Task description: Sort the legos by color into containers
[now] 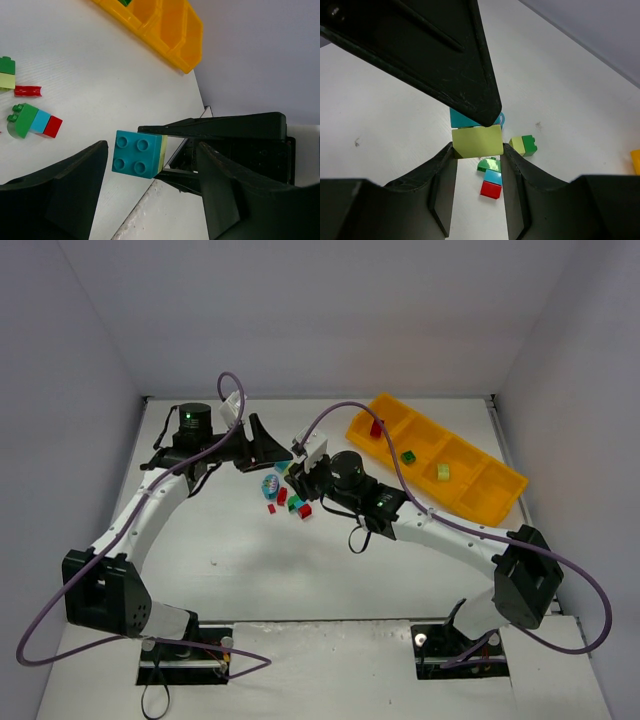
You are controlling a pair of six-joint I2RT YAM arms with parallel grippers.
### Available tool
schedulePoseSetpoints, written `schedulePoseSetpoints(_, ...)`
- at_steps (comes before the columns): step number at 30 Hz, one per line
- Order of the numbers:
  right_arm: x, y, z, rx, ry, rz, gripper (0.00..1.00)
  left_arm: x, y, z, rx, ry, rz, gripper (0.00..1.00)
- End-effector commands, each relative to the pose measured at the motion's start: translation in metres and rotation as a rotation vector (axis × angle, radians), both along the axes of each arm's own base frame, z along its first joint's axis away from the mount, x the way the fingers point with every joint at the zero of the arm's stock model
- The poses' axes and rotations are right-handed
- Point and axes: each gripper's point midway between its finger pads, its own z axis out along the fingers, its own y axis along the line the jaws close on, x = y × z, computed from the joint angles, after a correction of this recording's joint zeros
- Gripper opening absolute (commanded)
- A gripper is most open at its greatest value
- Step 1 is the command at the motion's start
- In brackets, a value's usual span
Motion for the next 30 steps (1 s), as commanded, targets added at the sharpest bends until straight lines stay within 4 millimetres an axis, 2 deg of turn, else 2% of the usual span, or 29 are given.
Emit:
schedulePoseSetpoints(1,0.004,-0.001,0.049,0.122,-0.088,-0.014,0.0,0.006,0.001,0.025,-0.037,-0.104,-0.012,0.65)
schedulePoseSetpoints(9,0.005,-0.001,0.05,0.128,-0.091,-0.015,0.0,0.006,-0.001,0.024,-0.058,-0.093,-0.029,0.64)
schedulePoseSetpoints(13,0.004,-0.001,0.054,0.137,-0.095,-0.016,0.0,0.003,-0.002,0.025,-0.066,-0.098,-0.05,0.53)
schedulePoseSetpoints(17,0.005,-0.002,0.056,0.147,-0.095,-0.017,0.0,0.001,-0.001,0.021,-0.073,-0.081,-0.054,0.49)
schedulePoseSetpoints(30,0.005,-0.003,0.061,0.163,-0.096,-0.017,0.0,0.0,-0.002,0.024,-0.094,-0.077,-0.066,0.47)
